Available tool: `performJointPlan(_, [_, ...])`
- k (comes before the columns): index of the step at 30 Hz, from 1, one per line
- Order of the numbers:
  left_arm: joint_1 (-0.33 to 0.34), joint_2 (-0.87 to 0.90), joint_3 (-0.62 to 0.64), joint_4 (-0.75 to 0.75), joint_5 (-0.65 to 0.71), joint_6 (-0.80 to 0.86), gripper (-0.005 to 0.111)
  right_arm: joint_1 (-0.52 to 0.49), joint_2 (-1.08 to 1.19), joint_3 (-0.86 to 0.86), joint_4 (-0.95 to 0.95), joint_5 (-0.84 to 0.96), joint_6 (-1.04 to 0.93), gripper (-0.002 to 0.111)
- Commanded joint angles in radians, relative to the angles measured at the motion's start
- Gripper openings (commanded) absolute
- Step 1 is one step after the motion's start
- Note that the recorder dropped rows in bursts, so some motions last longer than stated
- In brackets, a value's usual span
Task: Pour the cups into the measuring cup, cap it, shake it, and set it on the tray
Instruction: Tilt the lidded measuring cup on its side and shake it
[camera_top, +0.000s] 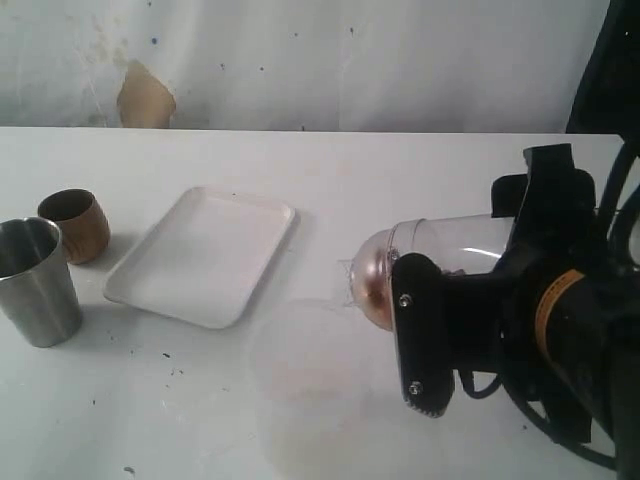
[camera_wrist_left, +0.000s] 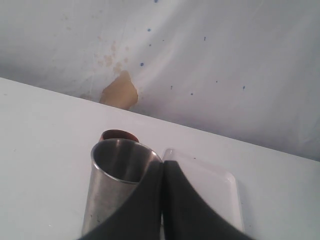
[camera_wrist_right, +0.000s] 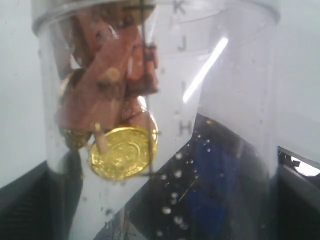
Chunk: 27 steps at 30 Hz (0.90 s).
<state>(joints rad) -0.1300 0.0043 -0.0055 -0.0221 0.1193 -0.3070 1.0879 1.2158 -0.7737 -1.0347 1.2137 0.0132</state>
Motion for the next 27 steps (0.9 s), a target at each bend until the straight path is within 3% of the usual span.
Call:
performJointPlan(1, [0.000, -0.004, 0.006, -0.007, -0.013, 0.001, 0.000, 0.064, -0.023, -0.007, -0.051, 0.007, -0.013, 0.000])
performJointPlan(10, [0.000, -0.004, 0.006, -0.007, -0.013, 0.001, 0.000, 0.173, -0.027, -0.007, -0.089, 0.007, -0.122, 0.000])
performJointPlan(18, [0.000, -0.004, 0.006, -0.007, -0.013, 0.001, 0.000, 0.173, -0.027, -0.007, -0.221, 0.007, -0.227, 0.000])
performJointPlan(27, [0.000, -0.004, 0.006, -0.007, -0.013, 0.001, 0.000, 0.173, -0.027, -0.007, -0.245, 0.007, -0.333, 0.000])
